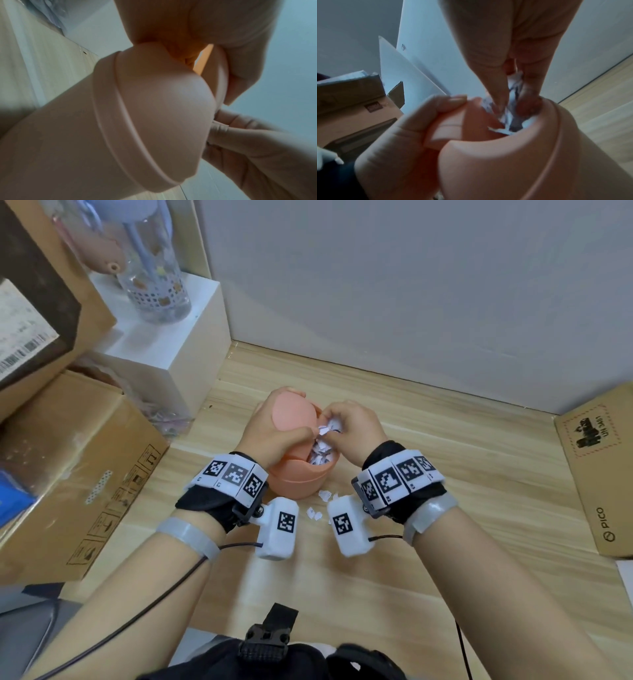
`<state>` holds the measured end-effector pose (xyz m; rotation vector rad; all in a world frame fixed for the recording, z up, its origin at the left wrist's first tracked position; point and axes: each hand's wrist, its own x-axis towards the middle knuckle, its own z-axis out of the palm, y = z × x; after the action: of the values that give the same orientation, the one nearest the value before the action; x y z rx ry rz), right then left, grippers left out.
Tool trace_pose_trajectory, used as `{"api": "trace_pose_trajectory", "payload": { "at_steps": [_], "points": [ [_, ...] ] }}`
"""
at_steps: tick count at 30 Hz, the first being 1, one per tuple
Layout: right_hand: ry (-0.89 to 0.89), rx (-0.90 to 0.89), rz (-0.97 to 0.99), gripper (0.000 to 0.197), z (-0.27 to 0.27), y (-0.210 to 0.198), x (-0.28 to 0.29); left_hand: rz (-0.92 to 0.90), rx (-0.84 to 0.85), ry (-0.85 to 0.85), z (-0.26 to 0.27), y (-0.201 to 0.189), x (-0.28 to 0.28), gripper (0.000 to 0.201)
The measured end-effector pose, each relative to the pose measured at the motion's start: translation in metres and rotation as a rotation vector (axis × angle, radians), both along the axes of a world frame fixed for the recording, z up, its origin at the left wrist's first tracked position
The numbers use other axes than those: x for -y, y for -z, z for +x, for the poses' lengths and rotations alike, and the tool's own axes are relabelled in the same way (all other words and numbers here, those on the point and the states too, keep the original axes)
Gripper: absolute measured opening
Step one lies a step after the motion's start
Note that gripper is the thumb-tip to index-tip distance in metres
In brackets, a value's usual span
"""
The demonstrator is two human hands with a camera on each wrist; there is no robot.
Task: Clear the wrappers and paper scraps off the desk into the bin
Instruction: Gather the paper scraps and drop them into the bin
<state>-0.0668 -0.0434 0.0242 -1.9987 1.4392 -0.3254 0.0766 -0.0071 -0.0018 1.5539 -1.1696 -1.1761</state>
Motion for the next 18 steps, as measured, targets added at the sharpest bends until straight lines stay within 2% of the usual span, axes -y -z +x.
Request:
{"api": "trace_pose_trajectory", "payload": {
  "at_steps": [3,8,10,12,14,16,18],
  "points": [
    [-0.061,-0.049,0.026,0.022,-0.003,-0.005,-0.002,0.003,-0.004,0.003,0.001,-0.001,0.0,0.053],
    [-0.094,0.037,0.023,0.038,-0.013,-0.017,-0.004,0.011,0.009,0.006,0.001,-0.002,-0.001,0.054],
    [-0.148,0.017,0.034,0.048,-0.017,-0.018,-0.006,0.01,0.013,0.013,0.001,-0.002,0.0,0.054],
    [-0.338,-0.135,0.078,0.062,-0.018,-0.016,-0.012,0.005,0.013,0.013,0.001,-0.001,-0.001,0.054],
    [-0.573,-0.381,0.06,0.07,-0.017,-0.011,-0.018,-0.003,0.014,0.007,0.001,0.001,0.0,0.054],
    [-0.731,-0.625,-0.039,0.071,-0.011,-0.005,-0.02,0.001,0.022,0.005,0.0,0.001,0.001,0.055],
    [-0.808,-0.816,-0.076,0.067,0.004,0.001,-0.018,0.01,0.026,0.017,0.001,0.001,0.002,0.055]
  ]
}}
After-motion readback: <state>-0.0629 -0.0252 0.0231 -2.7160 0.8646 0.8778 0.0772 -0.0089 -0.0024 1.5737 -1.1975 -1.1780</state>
